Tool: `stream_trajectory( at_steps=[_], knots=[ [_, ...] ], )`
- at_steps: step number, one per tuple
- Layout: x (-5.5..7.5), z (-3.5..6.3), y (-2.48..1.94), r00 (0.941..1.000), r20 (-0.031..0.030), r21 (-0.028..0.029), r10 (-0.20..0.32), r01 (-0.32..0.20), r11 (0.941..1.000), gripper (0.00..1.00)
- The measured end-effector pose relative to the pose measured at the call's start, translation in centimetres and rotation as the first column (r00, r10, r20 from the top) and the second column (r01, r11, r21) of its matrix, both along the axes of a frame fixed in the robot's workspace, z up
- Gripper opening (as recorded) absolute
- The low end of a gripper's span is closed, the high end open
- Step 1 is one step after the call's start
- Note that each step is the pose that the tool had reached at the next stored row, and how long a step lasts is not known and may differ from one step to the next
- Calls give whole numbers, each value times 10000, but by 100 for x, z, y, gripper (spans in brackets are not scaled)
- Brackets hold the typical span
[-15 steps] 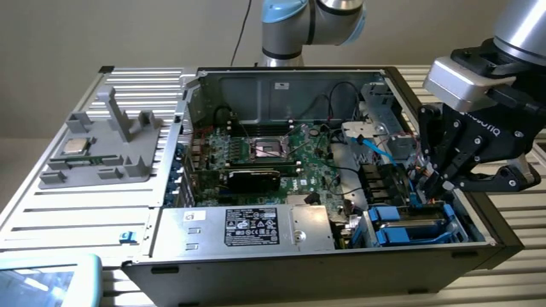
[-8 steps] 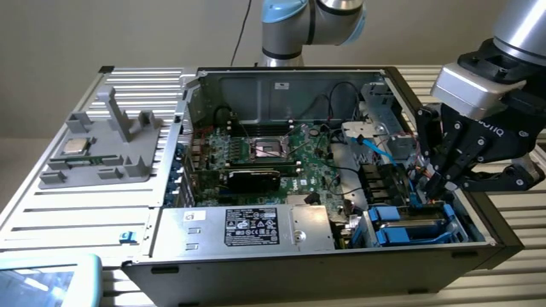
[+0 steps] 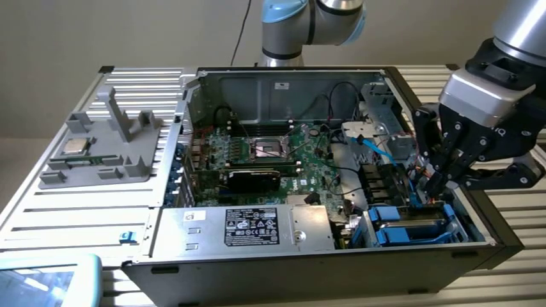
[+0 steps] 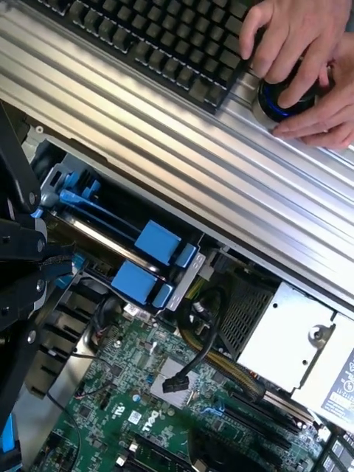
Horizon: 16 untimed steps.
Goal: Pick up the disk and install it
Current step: 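Insert the second disk wire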
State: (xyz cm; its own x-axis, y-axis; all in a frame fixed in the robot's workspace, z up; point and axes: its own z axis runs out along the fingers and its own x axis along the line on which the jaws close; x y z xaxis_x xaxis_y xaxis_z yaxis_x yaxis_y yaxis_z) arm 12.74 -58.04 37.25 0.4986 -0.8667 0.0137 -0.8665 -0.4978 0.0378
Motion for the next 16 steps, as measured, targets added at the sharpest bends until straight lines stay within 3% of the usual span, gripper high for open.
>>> stream_trajectory(
  at_steps=[6,16],
  knots=[
    [0,-3,21,9982,14,32,603,-603,9982,11],
    [0,-20,175,9918,68,26,1272,-1273,9919,11]
  ],
)
